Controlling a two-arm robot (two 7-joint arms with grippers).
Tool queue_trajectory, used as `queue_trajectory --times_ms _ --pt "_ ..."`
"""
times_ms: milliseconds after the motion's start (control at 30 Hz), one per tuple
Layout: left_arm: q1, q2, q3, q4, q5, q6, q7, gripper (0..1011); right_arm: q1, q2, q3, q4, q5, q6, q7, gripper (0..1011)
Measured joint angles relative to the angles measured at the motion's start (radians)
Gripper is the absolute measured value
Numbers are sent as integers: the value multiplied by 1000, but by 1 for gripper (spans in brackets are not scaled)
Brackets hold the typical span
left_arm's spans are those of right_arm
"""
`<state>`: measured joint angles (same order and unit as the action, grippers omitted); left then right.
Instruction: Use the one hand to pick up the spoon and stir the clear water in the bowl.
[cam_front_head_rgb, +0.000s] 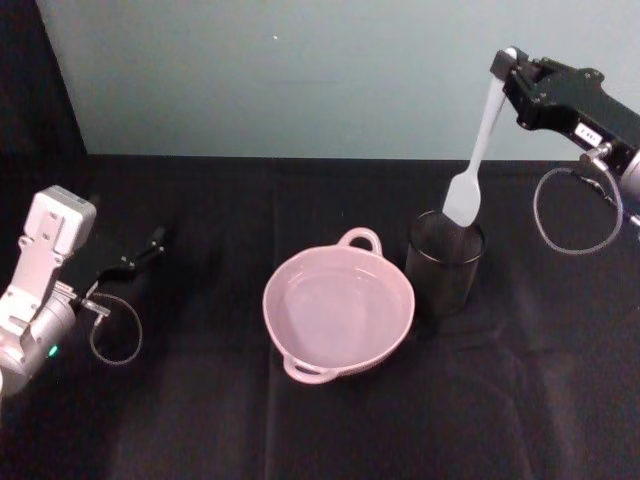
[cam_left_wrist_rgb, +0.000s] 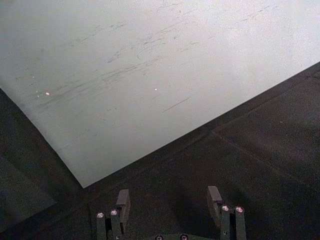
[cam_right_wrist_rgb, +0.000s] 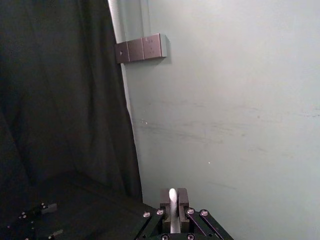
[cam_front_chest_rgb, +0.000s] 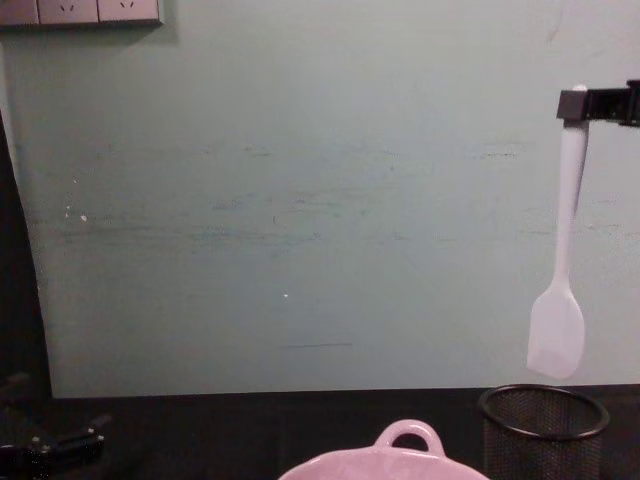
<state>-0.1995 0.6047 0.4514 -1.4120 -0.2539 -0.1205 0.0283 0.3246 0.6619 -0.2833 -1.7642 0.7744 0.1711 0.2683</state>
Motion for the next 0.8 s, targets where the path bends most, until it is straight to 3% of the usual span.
queue_trajectory --times_ms 800 --pt "0 0 0 0 0 0 0 1011 -1 -1 3 0 1 0 2 96"
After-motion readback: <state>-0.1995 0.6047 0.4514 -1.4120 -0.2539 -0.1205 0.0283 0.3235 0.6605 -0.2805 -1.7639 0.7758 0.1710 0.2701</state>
